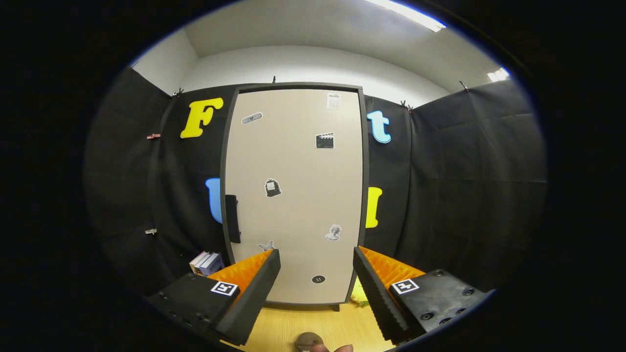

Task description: Open the shoe cabinet door, grab the shoes and put them into the shoe cabinet, then close the shoe cabinet door.

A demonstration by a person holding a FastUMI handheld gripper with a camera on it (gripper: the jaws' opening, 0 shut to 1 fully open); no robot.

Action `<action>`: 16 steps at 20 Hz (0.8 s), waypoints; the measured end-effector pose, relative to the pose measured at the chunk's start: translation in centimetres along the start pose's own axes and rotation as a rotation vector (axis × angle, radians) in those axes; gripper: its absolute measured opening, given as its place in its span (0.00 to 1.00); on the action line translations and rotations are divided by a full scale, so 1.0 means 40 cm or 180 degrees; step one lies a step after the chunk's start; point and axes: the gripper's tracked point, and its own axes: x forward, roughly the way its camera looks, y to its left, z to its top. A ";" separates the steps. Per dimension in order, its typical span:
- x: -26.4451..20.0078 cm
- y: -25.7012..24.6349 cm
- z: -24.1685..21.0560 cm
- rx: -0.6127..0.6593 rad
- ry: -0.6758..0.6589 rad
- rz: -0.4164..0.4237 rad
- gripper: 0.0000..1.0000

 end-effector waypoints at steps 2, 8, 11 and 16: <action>-0.004 -0.001 0.002 -0.0009 -0.0009 -0.0004 0.97; 0.001 0.018 0.009 0.0075 0.0023 0.0053 0.98; 0.045 0.070 0.058 0.0112 -0.0028 0.0116 0.98; 0.165 0.209 0.115 0.0161 -0.0115 0.0286 0.98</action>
